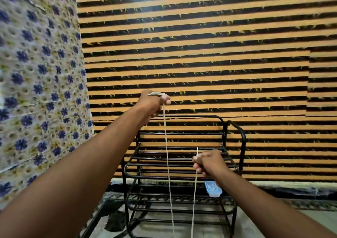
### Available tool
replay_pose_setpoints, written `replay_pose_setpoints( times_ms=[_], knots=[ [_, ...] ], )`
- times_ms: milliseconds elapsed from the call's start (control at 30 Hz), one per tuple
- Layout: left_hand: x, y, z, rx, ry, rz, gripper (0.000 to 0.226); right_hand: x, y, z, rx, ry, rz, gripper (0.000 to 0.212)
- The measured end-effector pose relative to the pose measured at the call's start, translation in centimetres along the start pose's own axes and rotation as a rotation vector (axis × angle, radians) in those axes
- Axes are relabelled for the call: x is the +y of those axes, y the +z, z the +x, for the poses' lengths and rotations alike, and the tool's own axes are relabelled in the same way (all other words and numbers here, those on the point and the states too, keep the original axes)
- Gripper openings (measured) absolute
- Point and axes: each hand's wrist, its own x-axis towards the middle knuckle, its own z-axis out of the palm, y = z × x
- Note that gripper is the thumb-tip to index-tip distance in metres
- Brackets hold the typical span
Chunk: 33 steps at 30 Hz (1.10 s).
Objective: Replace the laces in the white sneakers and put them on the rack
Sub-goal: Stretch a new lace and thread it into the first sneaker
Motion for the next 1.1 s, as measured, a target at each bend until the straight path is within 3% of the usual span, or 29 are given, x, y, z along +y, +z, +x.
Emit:
replay_pose_setpoints(
  times_ms=[100,300,467,1100],
  knots=[
    [0.2,0.4,0.4,0.047,-0.014,-0.031,0.014,0.2,0.3,-0.1,-0.019,-0.014,-0.031,0.021],
    [0.7,1.0,1.2,0.126,-0.006,-0.167,0.043,0.1,0.2,-0.2,-0.06,-0.053,-0.013,0.02],
    [1.5,1.0,2.0,0.102,0.071,-0.114,0.023,0.3,0.2,0.0,-0.067,-0.053,-0.039,0.021],
    [1.9,1.4,2.2,0.095,0.177,-0.129,0.013,0.6,1.0,0.7,-0.017,-0.119,-0.1,0.023]
  ],
)
